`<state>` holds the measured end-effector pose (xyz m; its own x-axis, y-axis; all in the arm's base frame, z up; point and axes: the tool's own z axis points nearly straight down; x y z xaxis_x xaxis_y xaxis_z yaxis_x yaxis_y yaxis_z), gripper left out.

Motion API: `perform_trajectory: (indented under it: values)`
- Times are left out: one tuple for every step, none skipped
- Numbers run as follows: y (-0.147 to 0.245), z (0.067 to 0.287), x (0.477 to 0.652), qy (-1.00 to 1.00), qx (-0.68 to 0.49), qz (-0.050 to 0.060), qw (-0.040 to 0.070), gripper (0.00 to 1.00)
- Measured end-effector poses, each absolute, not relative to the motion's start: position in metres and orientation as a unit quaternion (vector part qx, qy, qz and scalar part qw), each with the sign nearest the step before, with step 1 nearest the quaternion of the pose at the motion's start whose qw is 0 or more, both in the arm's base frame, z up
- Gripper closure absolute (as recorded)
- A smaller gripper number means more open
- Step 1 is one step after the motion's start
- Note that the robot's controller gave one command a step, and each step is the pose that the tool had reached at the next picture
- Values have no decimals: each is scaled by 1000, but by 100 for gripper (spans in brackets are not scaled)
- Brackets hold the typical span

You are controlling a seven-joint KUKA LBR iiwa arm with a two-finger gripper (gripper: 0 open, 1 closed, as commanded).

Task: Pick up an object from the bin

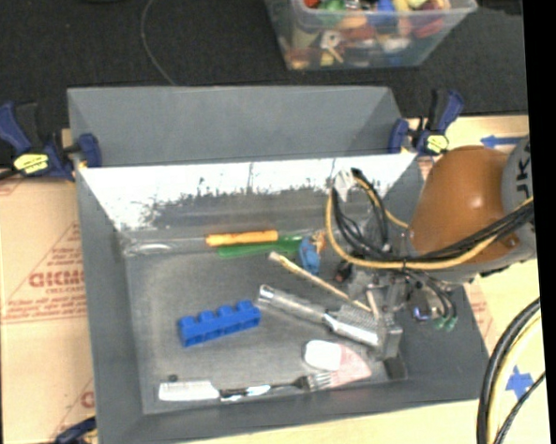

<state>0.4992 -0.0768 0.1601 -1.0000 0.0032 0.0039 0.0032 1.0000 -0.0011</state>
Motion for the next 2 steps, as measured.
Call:
perform_trajectory:
  values:
    - [-77,163,500,-1000,0,1,-1,0]
    - [-111,69,495,-994,-105,1,-2,0]
